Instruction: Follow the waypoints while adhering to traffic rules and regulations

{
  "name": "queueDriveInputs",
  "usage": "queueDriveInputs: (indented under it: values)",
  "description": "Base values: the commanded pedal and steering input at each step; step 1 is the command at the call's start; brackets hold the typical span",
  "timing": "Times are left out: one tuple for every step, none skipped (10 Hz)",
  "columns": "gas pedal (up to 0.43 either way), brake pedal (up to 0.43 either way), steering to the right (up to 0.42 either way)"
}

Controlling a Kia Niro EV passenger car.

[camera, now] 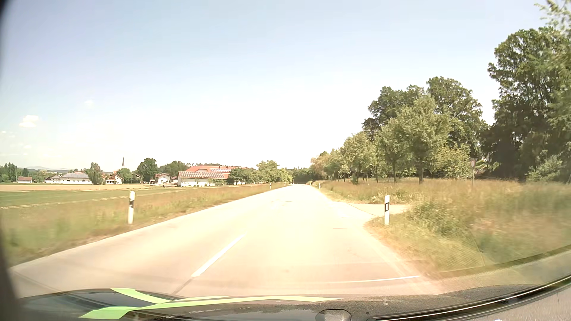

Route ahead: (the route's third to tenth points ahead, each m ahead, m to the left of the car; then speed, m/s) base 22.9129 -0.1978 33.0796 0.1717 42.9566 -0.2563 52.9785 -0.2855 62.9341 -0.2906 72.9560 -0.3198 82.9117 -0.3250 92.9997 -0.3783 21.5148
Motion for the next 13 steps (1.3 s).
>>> queueDriveInputs:
  values:
    - [0.260, 0.000, 0.000]
    - [0.240, 0.000, 0.000]
    - [0.240, 0.000, 0.000]
    - [0.240, 0.000, 0.000]
    - [0.240, 0.000, 0.000]
    - [0.248, 0.000, 0.000]
    - [0.248, 0.000, 0.000]
    - [0.248, 0.000, 0.000]
    - [0.240, 0.000, -0.003]
    - [0.240, 0.000, -0.002]
    - [0.240, 0.000, -0.003]
    - [0.240, 0.000, -0.003]
    - [0.240, 0.000, -0.003]
